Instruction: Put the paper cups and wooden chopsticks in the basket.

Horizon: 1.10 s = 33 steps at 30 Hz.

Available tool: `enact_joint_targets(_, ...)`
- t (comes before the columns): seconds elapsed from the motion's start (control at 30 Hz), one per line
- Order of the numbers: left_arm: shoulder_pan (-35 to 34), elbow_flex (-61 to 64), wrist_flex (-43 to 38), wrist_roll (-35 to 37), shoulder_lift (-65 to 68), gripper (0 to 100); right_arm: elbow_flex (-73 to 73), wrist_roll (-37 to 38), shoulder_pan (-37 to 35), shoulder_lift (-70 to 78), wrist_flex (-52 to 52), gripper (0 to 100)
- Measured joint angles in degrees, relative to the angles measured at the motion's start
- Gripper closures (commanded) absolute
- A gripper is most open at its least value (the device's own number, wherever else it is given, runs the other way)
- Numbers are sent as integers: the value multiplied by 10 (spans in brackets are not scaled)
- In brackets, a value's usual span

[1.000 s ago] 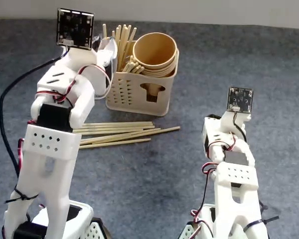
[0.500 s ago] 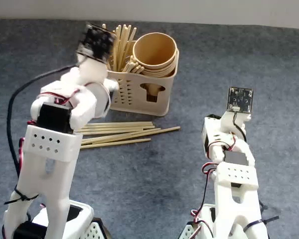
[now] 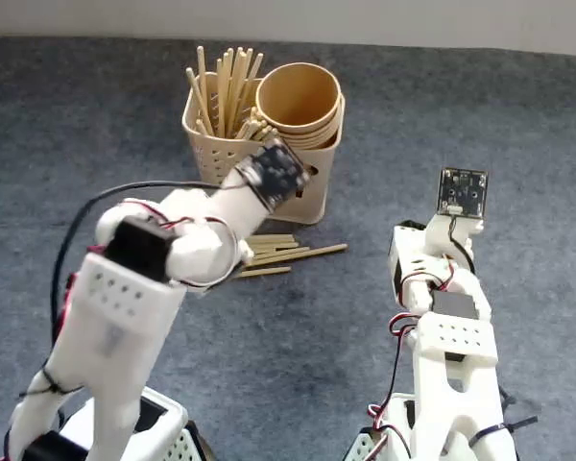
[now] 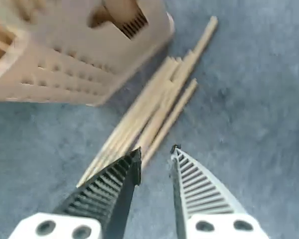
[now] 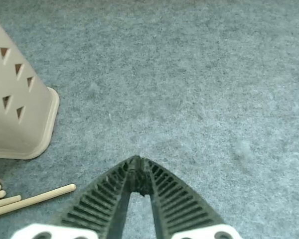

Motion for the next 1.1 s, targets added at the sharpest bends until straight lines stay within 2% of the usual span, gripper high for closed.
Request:
enact_joint_targets(0.2,-22,75,-29,-101,88,850,0,0,1,0,0,988)
enact_joint_targets(0.37,-69,84,-113,-115,177,853,0,0,0,0,0,988)
enact_joint_targets(0.53,-74,84,-147,-153,267,850,0,0,0,0,0,988)
enact_joint_targets(1.1,-76,82,-285,-162,424,861,0,0,0,0,0,988)
